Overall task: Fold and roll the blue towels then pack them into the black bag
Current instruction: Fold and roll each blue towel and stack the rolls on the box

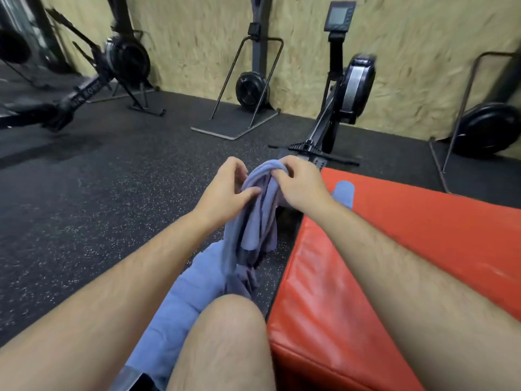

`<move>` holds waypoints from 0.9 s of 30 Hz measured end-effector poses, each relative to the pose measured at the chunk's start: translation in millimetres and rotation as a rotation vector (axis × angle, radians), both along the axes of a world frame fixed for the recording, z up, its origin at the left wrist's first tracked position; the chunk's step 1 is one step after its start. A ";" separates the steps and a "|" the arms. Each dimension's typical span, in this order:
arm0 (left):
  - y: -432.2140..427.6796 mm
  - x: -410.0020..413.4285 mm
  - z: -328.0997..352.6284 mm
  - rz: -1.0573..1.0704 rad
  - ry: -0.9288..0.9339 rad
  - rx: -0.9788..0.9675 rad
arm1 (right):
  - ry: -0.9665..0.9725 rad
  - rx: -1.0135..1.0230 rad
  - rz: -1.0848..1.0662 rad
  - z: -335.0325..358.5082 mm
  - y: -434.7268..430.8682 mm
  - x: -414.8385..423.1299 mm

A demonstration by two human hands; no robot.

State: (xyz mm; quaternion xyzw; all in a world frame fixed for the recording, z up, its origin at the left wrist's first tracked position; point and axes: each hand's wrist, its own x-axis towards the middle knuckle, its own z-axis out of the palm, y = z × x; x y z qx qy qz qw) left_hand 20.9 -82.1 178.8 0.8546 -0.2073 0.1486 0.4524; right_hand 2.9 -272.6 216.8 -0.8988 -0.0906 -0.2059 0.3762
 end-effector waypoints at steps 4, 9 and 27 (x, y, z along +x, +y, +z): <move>-45.5 -7.6 11.2 -0.033 0.070 0.117 | 0.028 0.055 -0.099 37.7 -54.8 -27.3; -109.9 -22.2 43.6 -0.229 -0.081 0.070 | 0.348 0.003 -0.106 43.5 -121.7 -71.5; -253.4 -34.2 -40.2 -0.311 0.073 0.325 | 0.421 0.614 -0.448 -74.6 -247.9 -160.0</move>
